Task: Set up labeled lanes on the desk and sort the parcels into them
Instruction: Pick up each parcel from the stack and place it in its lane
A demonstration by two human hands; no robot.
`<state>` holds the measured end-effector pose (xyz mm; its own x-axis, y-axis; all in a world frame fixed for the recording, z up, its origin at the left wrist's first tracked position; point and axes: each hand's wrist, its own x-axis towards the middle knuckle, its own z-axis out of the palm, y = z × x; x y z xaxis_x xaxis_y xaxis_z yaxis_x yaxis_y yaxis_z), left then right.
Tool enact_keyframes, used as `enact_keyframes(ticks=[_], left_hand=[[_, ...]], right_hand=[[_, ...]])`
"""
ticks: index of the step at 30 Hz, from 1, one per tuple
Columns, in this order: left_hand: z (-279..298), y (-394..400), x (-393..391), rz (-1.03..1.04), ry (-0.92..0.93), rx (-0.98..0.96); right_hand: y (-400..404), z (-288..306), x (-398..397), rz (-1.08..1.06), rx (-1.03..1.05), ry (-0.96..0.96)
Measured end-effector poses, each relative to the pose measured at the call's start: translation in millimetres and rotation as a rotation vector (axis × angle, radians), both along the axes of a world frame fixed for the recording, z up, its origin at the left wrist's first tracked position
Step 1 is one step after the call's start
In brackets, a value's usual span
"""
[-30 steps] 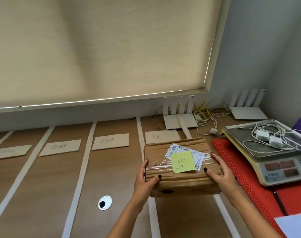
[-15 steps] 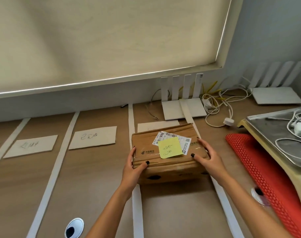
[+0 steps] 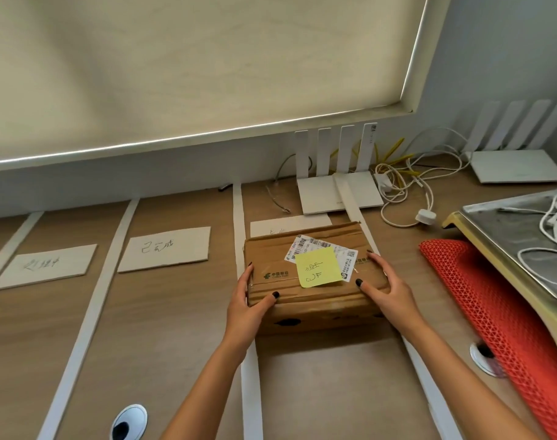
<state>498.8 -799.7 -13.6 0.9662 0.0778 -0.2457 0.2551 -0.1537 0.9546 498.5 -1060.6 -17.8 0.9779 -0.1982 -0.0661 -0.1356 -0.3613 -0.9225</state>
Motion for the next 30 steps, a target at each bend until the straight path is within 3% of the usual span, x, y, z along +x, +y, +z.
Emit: enact_keyframes(ticks=[5, 8, 19, 30], left_hand=[[19.7, 2.2, -9.5, 0.068, -0.043, 0.056], [40.9, 9.9, -25.7, 0.097, -0.087, 0.079], [130.0, 98.6, -134.5, 0.108, -0.240, 0.041], [202.0, 262.5, -320.7, -0.042, -0.411, 0.057]], right_hand=[[9.7, 25.8, -12.6, -0.024, -0.244, -0.037], [26.5, 49.6, -28.5, -0.006, -0.278, -0.075], [156.5, 141.3, -138.1, 0.103, -0.095, -0.127], [342.3, 207.6, -329.4, 0.138, 0.018, -0.246]])
